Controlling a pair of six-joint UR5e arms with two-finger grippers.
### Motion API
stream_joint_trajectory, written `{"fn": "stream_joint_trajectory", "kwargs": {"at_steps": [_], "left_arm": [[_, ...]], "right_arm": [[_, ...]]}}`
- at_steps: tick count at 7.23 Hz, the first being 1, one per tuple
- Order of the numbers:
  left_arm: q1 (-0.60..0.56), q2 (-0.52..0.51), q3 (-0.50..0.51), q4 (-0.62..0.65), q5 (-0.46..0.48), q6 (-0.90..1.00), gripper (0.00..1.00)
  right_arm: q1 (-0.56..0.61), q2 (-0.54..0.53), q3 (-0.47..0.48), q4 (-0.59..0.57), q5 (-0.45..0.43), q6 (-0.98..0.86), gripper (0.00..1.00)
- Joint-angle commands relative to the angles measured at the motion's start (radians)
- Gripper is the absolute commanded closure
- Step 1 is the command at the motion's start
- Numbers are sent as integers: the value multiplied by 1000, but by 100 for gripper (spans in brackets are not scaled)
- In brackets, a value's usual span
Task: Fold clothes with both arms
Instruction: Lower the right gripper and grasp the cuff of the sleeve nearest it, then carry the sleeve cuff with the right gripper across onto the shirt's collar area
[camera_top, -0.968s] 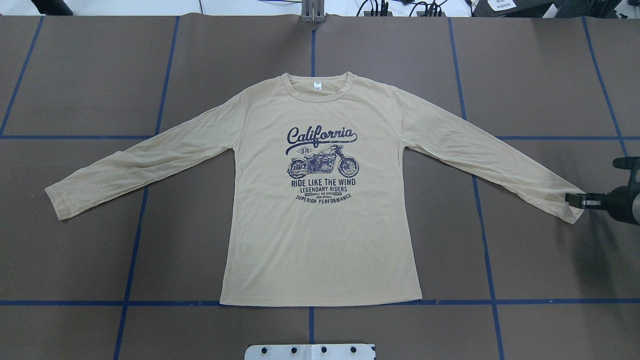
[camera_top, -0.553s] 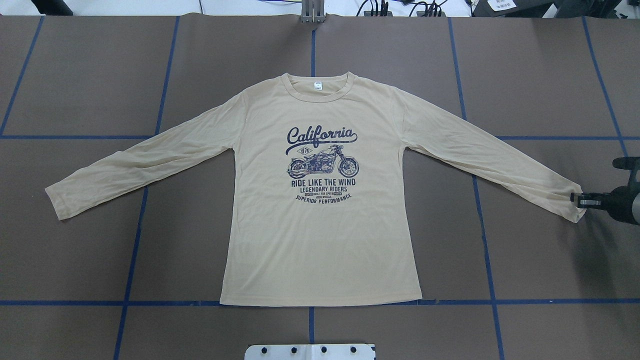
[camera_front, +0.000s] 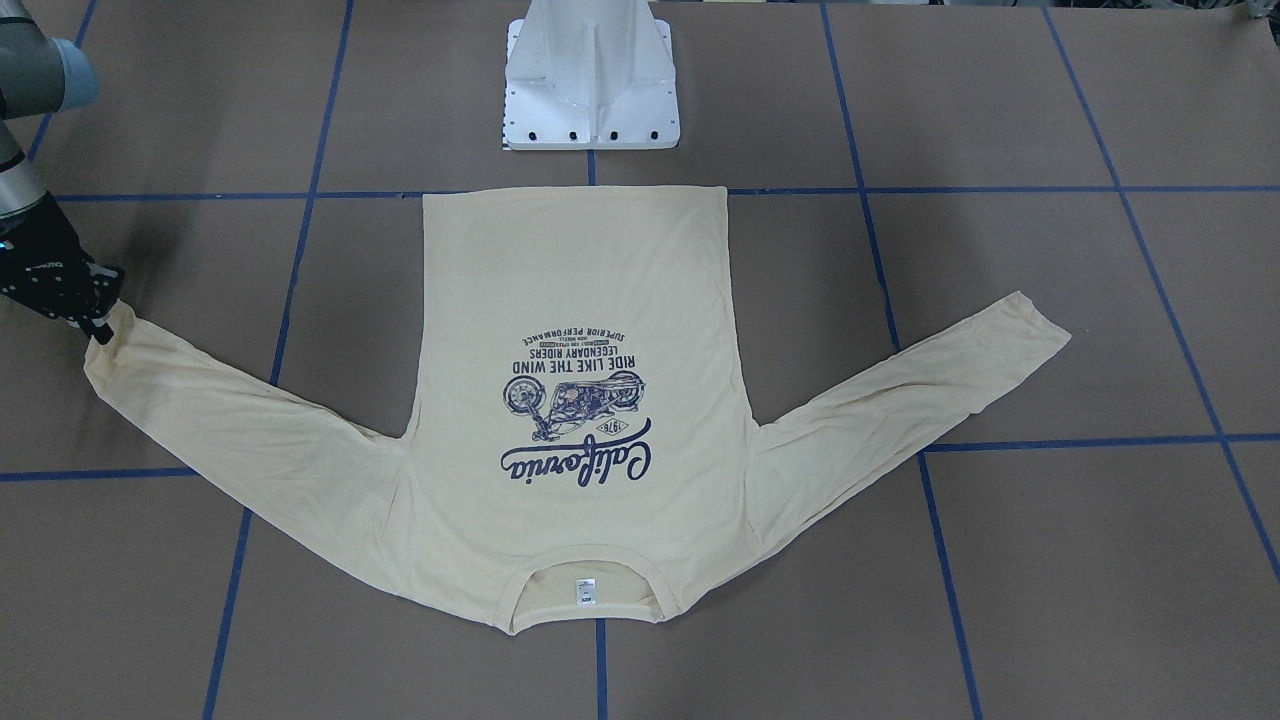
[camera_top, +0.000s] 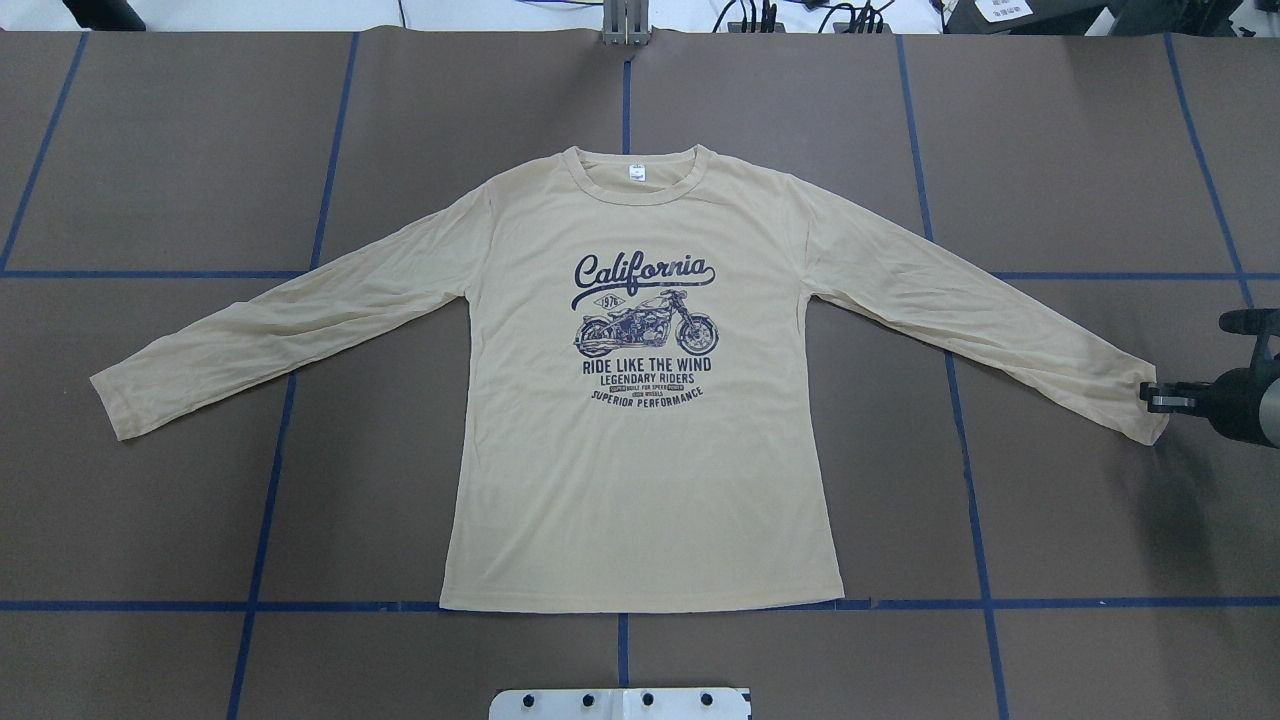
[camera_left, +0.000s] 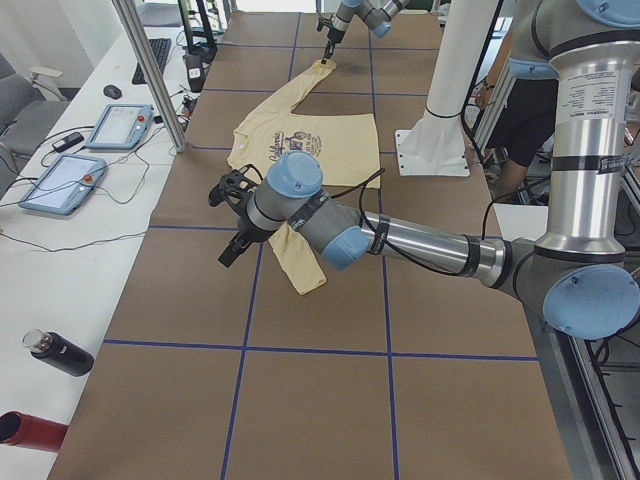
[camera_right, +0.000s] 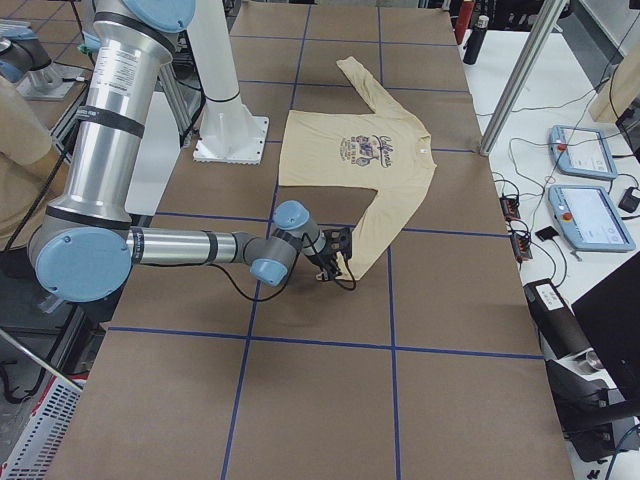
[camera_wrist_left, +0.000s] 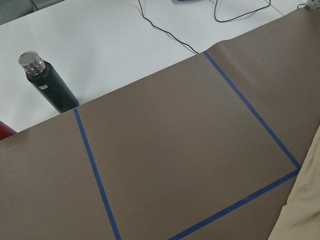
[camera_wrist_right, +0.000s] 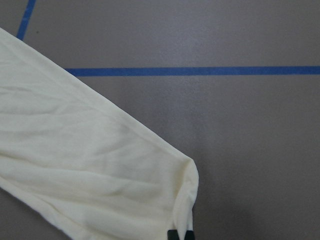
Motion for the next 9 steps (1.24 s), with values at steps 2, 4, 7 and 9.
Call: {"fn": "stream_joint_trajectory", "kwargs": {"at_steps": [2, 4, 7, 9], "left_arm": [[0, 8, 0, 0, -1, 0, 0], [0, 9, 0, 0, -1, -2, 0], [0, 15, 0, 0, -5, -3, 0], [0, 20, 2, 0, -4, -3, 0]], "right_arm": [[20, 225, 131, -163, -25, 67, 100], [9, 542, 123, -407, -77, 129, 100], [-141, 1006, -1, -869, -309, 282, 100], [-164, 1271, -296, -877, -340, 312, 100]]}}
